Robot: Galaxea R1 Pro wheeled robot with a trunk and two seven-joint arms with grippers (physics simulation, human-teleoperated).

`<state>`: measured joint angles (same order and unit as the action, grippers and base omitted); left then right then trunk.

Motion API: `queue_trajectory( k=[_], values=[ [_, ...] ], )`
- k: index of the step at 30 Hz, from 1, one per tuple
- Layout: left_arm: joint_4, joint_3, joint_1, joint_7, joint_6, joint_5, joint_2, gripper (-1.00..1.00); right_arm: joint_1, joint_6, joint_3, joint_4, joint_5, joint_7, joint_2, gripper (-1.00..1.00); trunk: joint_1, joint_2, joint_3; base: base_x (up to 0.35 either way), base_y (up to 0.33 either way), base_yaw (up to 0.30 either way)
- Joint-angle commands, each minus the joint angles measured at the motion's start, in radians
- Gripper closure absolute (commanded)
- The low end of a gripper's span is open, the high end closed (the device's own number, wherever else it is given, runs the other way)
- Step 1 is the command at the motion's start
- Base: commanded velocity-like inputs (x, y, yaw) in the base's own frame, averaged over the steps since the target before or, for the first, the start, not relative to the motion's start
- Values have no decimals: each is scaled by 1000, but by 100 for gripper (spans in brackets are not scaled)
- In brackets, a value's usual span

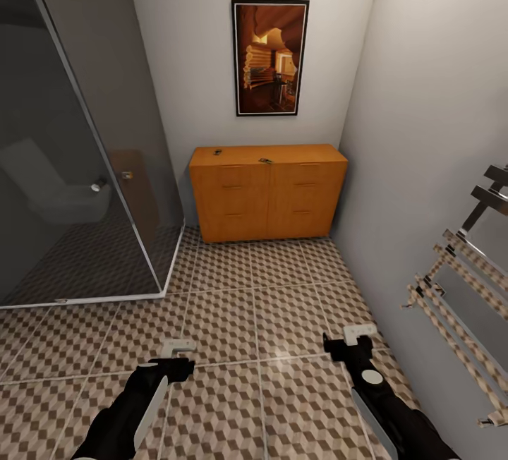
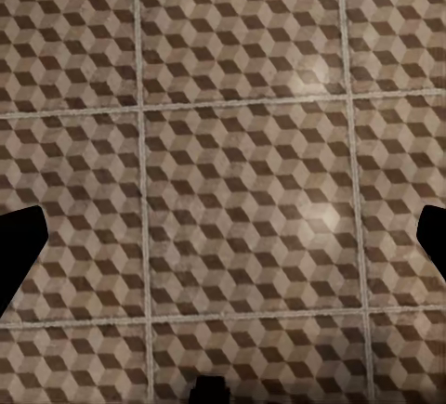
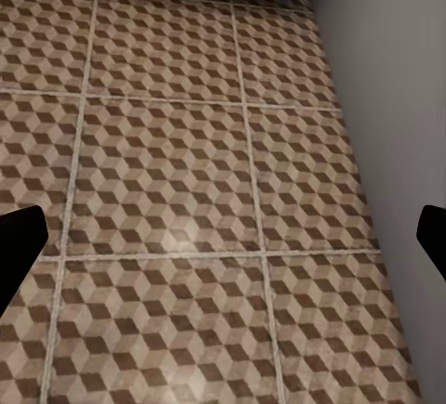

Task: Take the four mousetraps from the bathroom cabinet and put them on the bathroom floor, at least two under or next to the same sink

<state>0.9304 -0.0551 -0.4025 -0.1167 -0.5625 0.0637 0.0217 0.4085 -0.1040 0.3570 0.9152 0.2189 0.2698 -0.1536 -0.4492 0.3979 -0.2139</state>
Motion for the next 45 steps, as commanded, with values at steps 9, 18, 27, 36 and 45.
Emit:
queue_trajectory(
  k=[9,18,27,36,45],
  values=[
    [-14,-2,-1,-8,49,7,0,-100,1,-5,7,1,5,9,2,-100,-1,2,-2,106,-121,0],
    [-14,-3,0,-9,70,7,0,-100,1,-5,7,1,5,10,2,-100,-1,2,-2,14,-18,0],
    [-15,-3,0,-8,72,7,0,-100,1,-5,7,1,4,11,2,-100,-1,2,-2,191,-202,0],
    [-15,-3,0,-8,72,7,0,-100,1,-5,7,1,3,11,2,-100,-1,2,-2,240,-202,0],
    [-15,-3,-1,-8,72,7,0,-100,1,-5,7,1,3,12,2,-100,-1,2,-2,253,-84,20]
  ],
)
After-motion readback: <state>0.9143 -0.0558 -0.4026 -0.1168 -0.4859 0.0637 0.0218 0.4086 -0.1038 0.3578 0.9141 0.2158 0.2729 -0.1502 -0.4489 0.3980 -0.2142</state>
